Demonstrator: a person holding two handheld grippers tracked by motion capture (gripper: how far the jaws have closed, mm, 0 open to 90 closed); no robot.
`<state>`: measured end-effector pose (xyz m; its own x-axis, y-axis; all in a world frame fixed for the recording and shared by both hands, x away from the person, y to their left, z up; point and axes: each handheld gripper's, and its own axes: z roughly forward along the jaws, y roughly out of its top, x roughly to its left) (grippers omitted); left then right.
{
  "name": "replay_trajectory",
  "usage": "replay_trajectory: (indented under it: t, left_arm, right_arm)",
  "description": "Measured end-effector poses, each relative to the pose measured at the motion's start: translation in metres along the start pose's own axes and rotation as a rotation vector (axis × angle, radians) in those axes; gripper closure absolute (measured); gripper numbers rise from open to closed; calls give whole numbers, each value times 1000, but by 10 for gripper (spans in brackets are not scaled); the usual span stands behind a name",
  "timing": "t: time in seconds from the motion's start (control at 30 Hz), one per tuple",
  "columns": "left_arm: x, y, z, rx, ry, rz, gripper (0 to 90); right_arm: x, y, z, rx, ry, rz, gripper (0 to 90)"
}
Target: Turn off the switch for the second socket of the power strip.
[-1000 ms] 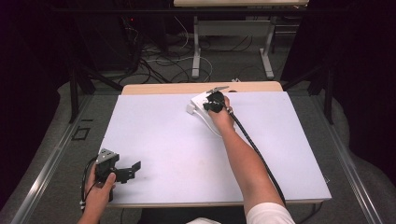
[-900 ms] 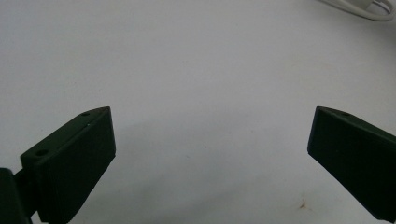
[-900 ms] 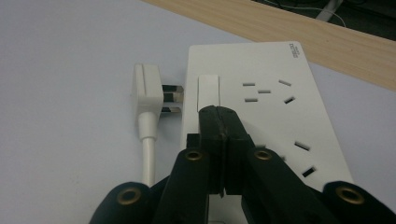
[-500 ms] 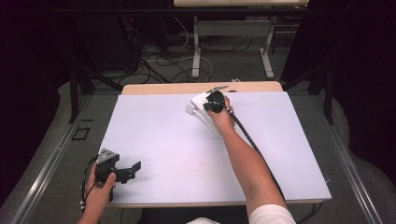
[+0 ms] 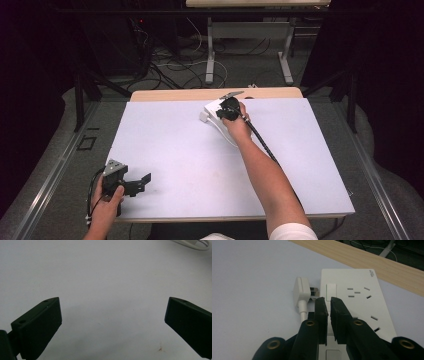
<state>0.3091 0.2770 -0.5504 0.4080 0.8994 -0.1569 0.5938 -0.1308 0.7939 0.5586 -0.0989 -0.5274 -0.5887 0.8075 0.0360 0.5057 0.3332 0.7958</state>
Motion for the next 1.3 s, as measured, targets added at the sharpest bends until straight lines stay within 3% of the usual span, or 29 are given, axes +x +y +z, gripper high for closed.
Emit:
replay_trajectory:
  t: [0.67,1.3]
  left_arm:
    - [0,1,1,9,-4,17,8]
    - [-2,3,3,10,-15,23,9]
  right_arm:
    - [5,5,-13,16,34,-4,778]
    - [26,12,-37,45,77,-65,660]
